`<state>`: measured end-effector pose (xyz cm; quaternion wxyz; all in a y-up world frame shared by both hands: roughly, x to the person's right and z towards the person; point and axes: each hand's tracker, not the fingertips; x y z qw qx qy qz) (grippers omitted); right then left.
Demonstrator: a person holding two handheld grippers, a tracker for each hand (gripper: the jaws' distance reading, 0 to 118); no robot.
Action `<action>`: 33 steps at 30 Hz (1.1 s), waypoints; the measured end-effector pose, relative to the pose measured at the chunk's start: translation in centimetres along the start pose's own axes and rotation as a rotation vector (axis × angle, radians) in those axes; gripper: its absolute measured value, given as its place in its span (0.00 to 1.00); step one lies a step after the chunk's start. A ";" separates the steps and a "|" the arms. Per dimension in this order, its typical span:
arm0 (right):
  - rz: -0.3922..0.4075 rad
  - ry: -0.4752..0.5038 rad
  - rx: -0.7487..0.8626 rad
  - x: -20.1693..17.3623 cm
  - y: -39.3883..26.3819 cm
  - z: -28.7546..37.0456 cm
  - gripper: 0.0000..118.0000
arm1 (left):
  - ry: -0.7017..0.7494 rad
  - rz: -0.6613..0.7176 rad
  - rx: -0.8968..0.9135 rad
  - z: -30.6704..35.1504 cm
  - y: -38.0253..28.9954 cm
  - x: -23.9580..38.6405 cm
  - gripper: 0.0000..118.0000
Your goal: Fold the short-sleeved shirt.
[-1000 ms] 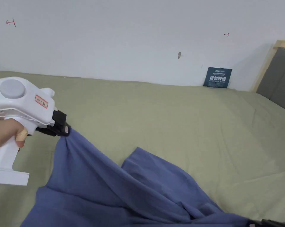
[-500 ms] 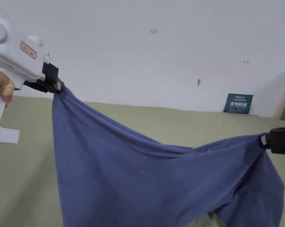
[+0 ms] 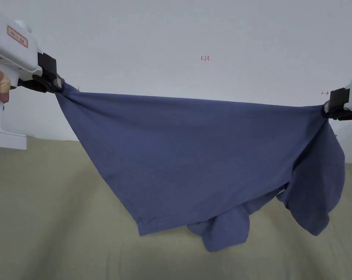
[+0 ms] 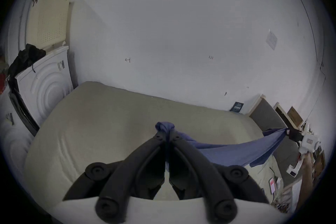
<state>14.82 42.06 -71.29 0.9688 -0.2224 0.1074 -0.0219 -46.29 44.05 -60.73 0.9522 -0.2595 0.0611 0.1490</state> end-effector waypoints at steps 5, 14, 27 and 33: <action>0.033 -0.003 -0.004 -1.2 0.3 -1.5 0.00 | 0.007 0.009 0.004 -0.6 -0.4 -0.4 0.02; 0.072 0.011 -0.106 -0.7 -6.3 -0.6 0.00 | -0.006 0.014 -0.136 -0.8 -7.2 -2.6 0.02; 0.047 0.016 -0.266 2.0 -22.5 8.9 0.00 | -0.058 0.051 -0.250 8.7 -25.8 -5.1 0.02; -0.014 0.022 -0.329 2.0 -29.5 13.9 0.00 | -0.042 0.159 -0.320 12.7 -35.6 -7.1 0.02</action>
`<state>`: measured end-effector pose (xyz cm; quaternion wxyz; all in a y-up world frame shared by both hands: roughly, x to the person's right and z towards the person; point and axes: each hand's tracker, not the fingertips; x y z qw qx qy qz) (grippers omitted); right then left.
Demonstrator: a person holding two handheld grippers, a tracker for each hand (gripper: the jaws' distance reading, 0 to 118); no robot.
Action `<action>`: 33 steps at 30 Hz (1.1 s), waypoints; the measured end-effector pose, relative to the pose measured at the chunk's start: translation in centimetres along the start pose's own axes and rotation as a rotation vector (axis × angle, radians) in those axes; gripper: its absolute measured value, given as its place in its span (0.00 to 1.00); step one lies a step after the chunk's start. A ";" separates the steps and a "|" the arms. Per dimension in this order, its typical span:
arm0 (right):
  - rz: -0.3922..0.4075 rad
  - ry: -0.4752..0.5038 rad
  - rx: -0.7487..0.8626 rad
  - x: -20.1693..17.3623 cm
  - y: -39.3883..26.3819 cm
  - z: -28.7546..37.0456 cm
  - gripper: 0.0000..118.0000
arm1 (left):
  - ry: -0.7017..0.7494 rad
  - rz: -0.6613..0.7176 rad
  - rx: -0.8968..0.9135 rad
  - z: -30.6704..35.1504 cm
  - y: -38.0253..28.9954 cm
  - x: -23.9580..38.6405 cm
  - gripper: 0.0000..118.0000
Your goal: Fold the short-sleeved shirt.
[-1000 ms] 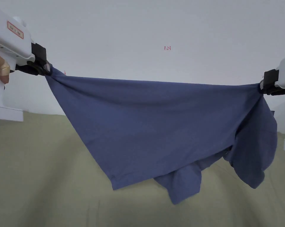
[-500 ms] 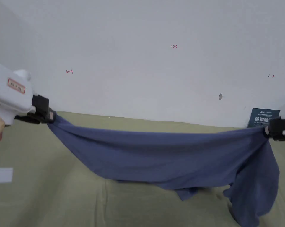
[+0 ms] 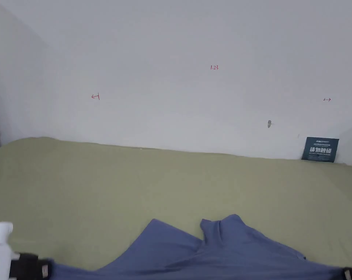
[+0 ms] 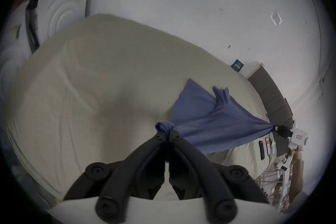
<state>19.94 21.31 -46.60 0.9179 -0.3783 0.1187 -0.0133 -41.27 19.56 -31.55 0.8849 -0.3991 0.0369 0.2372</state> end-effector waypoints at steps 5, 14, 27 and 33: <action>-0.036 -0.009 -0.059 0.2 -6.4 0.5 0.00 | 0.026 0.087 -0.029 -0.1 -6.4 -2.8 0.02; -0.084 -0.042 -0.144 1.3 -12.7 -1.2 0.00 | 0.047 0.155 -0.117 -1.1 -13.0 -3.9 0.02; 0.073 -0.114 0.032 -3.6 -8.9 6.4 0.76 | 0.167 -0.309 0.123 4.0 -9.7 6.2 0.81; 0.051 -0.071 -0.054 -5.4 -11.4 7.0 0.00 | 0.095 -0.331 0.051 1.7 -12.0 8.5 0.00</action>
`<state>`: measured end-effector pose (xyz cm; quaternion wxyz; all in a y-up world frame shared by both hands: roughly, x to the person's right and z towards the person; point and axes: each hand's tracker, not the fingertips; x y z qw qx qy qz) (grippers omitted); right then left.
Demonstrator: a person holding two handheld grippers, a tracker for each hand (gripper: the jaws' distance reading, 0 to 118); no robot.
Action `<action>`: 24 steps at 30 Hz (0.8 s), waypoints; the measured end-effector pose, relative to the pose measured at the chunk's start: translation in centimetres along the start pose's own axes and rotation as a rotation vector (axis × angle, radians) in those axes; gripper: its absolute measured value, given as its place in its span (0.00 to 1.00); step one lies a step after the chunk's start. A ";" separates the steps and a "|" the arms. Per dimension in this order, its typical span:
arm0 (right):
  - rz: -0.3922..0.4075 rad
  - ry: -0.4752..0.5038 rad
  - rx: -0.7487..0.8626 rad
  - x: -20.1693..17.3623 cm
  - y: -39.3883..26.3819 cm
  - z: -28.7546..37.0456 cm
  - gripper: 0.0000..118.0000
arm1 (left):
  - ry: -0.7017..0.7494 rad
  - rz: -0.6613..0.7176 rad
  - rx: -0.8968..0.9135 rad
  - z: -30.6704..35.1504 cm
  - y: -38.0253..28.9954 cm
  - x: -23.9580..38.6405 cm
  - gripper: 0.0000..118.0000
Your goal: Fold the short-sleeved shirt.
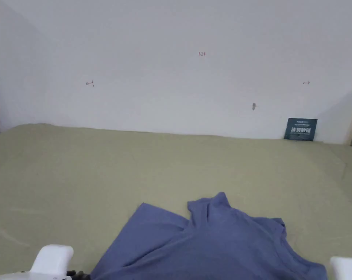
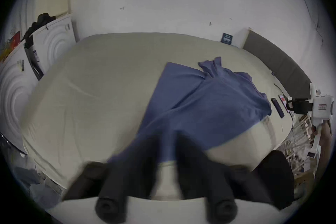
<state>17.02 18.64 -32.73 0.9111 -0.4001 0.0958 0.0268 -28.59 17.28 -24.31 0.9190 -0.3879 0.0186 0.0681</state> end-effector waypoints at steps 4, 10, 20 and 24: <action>0.034 0.015 -0.043 -1.5 -1.7 -0.9 0.00 | -0.022 0.014 -0.128 -1.6 -1.6 0.2 0.00; 0.046 0.042 -0.075 -2.5 -2.0 -1.7 0.00 | 0.007 0.041 -0.155 -1.9 0.1 -4.6 0.00; 0.034 0.059 -0.105 -2.3 -2.1 -2.7 0.00 | -0.019 0.193 -0.333 -5.0 2.0 -13.3 0.83; 0.030 0.066 -0.127 -2.1 -2.3 -3.0 0.00 | -0.109 0.215 -0.341 -5.7 0.4 -12.6 0.91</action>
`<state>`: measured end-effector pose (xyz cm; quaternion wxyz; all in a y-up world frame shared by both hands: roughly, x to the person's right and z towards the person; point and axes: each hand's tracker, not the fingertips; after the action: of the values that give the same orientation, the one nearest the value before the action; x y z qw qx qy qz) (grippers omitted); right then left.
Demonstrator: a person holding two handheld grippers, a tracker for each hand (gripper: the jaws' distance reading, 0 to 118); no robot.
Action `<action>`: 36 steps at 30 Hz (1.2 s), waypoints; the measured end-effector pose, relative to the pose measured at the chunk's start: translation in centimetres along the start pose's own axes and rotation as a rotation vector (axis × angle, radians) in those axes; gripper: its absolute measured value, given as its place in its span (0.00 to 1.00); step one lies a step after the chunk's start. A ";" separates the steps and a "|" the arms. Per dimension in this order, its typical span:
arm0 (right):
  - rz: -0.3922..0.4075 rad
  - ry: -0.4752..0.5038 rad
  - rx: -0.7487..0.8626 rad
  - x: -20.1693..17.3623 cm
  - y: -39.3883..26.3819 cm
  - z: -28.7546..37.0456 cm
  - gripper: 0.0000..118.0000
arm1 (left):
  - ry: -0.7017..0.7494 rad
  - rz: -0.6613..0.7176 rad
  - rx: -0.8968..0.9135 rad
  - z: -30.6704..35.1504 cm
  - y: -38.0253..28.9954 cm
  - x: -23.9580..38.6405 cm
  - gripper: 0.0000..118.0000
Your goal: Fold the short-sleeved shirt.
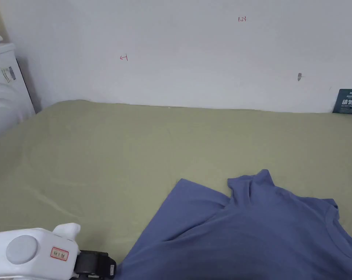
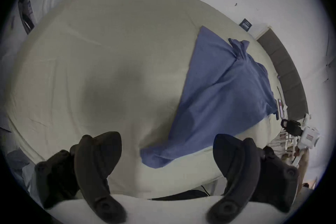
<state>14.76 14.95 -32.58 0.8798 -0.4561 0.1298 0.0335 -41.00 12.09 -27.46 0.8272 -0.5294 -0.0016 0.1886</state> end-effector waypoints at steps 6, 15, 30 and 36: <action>-0.002 0.003 -0.016 -0.3 0.2 -0.5 0.00 | 0.051 0.010 -0.053 -2.9 -1.3 0.5 0.24; 0.106 0.036 -0.019 -0.3 5.8 -2.1 0.00 | -0.036 0.008 0.058 -1.3 -2.4 0.1 0.09; 0.394 0.105 -0.200 0.3 32.6 -23.6 0.00 | -0.040 0.030 0.011 -1.9 -1.8 0.4 0.09; 0.480 0.080 -0.286 1.1 32.9 -29.0 0.88 | -0.053 0.045 -0.006 -2.1 -1.3 0.4 0.09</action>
<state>4.27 10.54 -74.94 0.7674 -0.5329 0.2628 0.2409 -39.80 9.90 -27.27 0.8207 -0.5266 -0.0122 0.2214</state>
